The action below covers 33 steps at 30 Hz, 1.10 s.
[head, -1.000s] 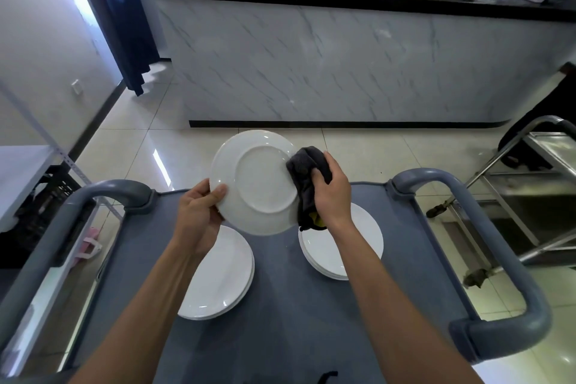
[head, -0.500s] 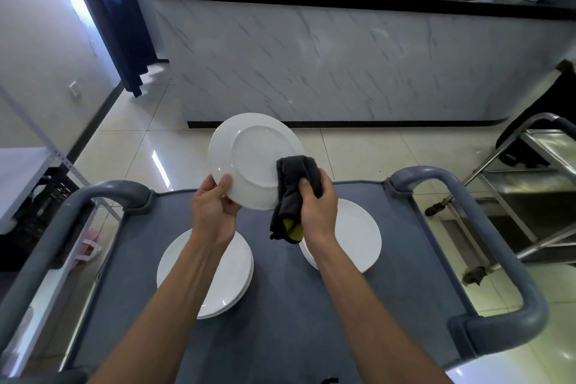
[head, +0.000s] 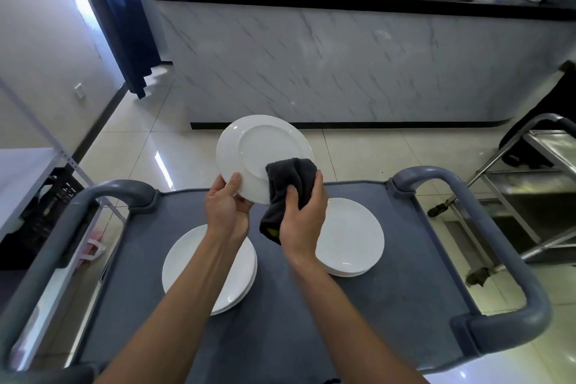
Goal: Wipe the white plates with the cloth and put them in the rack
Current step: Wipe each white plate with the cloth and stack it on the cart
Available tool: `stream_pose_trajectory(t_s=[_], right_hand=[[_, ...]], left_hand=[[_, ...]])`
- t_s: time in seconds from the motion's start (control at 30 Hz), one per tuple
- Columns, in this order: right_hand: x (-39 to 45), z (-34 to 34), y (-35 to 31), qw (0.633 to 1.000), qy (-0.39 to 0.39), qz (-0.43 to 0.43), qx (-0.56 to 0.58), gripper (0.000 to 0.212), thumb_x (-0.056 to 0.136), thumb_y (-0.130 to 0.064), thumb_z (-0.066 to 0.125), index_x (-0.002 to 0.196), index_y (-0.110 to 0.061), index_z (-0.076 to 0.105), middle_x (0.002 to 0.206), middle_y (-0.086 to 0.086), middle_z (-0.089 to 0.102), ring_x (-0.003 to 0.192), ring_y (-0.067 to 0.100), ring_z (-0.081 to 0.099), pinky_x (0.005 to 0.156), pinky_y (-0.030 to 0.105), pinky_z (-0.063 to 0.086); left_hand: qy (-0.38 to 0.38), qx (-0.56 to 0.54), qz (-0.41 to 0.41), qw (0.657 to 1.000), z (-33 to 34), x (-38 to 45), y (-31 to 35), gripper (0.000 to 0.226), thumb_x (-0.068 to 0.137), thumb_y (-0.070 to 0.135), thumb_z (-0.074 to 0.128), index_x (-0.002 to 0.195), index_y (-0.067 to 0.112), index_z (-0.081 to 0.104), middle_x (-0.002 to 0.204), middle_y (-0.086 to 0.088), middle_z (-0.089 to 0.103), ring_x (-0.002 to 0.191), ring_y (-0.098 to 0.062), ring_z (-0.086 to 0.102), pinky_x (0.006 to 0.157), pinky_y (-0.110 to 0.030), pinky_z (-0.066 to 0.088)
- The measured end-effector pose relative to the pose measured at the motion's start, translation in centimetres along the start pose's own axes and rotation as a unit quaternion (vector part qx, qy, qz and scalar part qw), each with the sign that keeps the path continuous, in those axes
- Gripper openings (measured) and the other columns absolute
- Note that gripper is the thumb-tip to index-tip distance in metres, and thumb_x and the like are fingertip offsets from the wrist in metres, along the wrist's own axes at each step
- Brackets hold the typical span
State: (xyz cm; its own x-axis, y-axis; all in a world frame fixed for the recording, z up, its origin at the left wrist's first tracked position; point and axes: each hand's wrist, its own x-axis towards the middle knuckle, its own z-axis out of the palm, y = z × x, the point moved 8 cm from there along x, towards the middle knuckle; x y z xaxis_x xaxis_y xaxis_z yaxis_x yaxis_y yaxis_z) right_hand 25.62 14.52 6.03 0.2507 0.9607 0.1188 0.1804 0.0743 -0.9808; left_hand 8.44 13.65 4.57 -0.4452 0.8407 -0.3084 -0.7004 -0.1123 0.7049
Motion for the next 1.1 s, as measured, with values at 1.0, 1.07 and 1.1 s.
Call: stream_pose_trajectory(t_s=[1.0, 1.07, 1.1], right_hand=[[5.8, -1.8, -3.1, 0.966, -0.070, -0.174, -0.176, 0.055, 0.097, -0.022, 0.059, 0.150, -0.017, 0.044, 0.150, 0.002, 0.049, 0.132, 0.026, 0.044, 0.111, 0.040, 0.036], [5.7, -2.4, -1.8, 0.962, -0.085, -0.159, -0.204, 0.062, 0.095, -0.029, 0.060, 0.153, -0.021, 0.040, 0.153, 0.002, 0.044, 0.135, 0.026, 0.042, 0.110, 0.041, 0.036], [5.7, -2.8, -1.0, 0.965, -0.093, -0.143, -0.201, 0.063, 0.095, -0.029, 0.062, 0.153, -0.022, 0.039, 0.154, 0.002, 0.042, 0.138, 0.025, 0.040, 0.112, 0.038, 0.034]], left_hand=[[-0.090, 0.135, -0.019, 0.987, 0.9, -2.2, -1.0, 0.020, 0.095, 0.004, 0.057, 0.110, 0.001, 0.071, 0.091, -0.009, 0.071, 0.083, -0.023, 0.061, 0.067, -0.032, 0.055], [-0.081, 0.130, -0.022, 0.988, 0.9, -2.1, -1.4, 0.019, 0.094, 0.004, 0.058, 0.107, 0.002, 0.072, 0.092, -0.010, 0.070, 0.082, -0.023, 0.061, 0.067, -0.031, 0.054], [-0.080, 0.131, -0.022, 0.988, 0.8, -2.2, -1.6, 0.018, 0.094, 0.003, 0.058, 0.106, 0.002, 0.072, 0.091, -0.010, 0.070, 0.081, -0.022, 0.061, 0.066, -0.030, 0.054]])
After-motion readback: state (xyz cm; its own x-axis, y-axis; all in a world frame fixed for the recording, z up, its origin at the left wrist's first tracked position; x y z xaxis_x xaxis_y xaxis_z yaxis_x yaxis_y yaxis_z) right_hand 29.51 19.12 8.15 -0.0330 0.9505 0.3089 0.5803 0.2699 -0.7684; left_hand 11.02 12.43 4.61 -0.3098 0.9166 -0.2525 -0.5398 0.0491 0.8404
